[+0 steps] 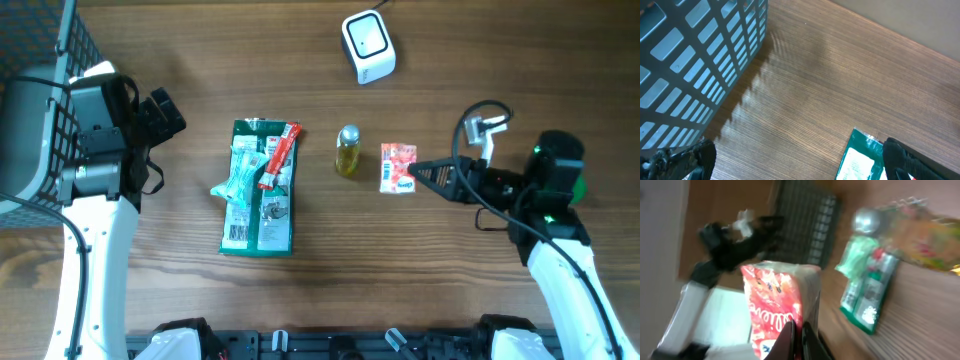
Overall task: Scan the item barcode
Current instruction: 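Lift the orange tissue packet upright with the right gripper, then carry the tissue packet up under the white scanner with the right gripper, then move the packet right and set it beside the green-capped jar, then move the right gripper over the yellow oil bottle and lower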
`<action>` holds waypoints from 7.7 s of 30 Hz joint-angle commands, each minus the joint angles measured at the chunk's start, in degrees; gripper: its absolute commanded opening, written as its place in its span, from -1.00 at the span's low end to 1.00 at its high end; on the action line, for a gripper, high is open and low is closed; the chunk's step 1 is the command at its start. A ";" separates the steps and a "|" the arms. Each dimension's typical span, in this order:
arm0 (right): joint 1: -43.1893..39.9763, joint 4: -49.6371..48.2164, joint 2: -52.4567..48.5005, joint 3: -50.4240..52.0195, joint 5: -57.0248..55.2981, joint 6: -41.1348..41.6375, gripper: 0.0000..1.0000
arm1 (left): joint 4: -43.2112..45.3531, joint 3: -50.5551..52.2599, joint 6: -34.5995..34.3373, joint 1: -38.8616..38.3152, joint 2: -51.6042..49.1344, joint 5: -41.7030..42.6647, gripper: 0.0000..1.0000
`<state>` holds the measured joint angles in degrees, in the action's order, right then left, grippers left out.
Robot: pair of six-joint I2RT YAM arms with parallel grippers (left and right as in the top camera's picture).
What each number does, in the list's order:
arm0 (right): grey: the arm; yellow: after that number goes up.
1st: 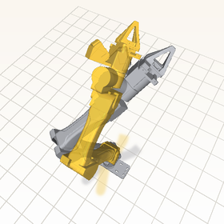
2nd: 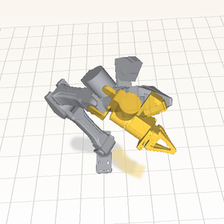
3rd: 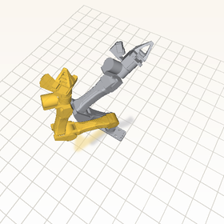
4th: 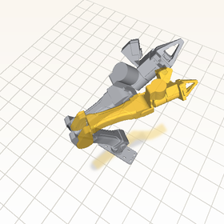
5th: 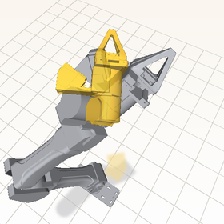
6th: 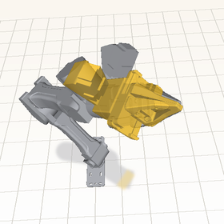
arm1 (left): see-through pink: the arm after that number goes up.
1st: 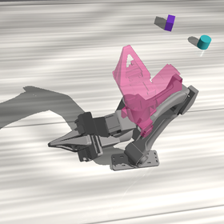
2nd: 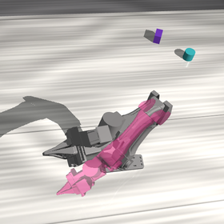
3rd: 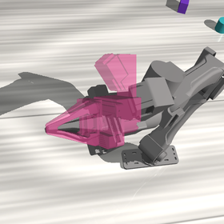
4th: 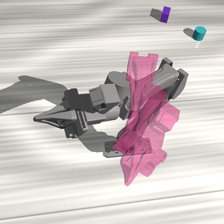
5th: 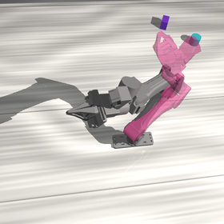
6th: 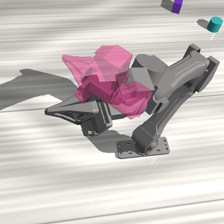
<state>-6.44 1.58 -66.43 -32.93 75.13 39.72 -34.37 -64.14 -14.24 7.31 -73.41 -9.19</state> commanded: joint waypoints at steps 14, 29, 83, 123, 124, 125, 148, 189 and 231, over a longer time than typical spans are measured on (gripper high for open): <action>-0.17 26.82 -2.67 -2.99 -37.81 -27.50 -0.91 | 0.22 -0.44 0.50 0.37 -0.11 -0.52 1.00; 9.70 73.50 -16.31 -67.41 -62.66 -33.44 -0.91 | 0.22 -0.44 0.50 0.37 -0.11 -0.52 1.00; 30.18 20.68 -69.46 -80.89 -102.88 -62.27 -0.91 | 0.20 -0.44 0.50 0.37 -0.11 -0.52 1.00; -1.53 68.41 -37.51 -47.84 -82.44 -36.65 -0.91 | 0.20 -0.44 0.50 0.37 -0.11 -0.52 1.00; -1.53 66.90 -37.51 -46.56 -83.12 -36.50 -0.91 | 0.20 -0.42 0.50 0.37 -0.11 -0.52 1.00; -1.51 64.96 -37.51 -45.09 -83.08 -36.52 -0.91 | 0.20 -0.44 0.50 0.37 -0.11 -0.52 1.00; 1.14 50.14 -37.51 -35.89 -62.60 -33.57 0.14 | 0.20 -0.44 0.50 0.37 -0.11 -0.52 1.00; 43.43 43.01 -25.44 -48.00 -88.65 2.36 0.99 | 0.22 -0.44 0.50 0.37 -0.11 -0.52 1.00; 46.34 41.29 -37.55 -48.02 -94.20 5.22 -0.21 | 0.20 -0.44 0.50 0.37 -0.11 -0.52 1.00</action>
<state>40.07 43.13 -105.16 -80.95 -17.26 45.34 -34.37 -64.14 -14.24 7.31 -73.41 -9.19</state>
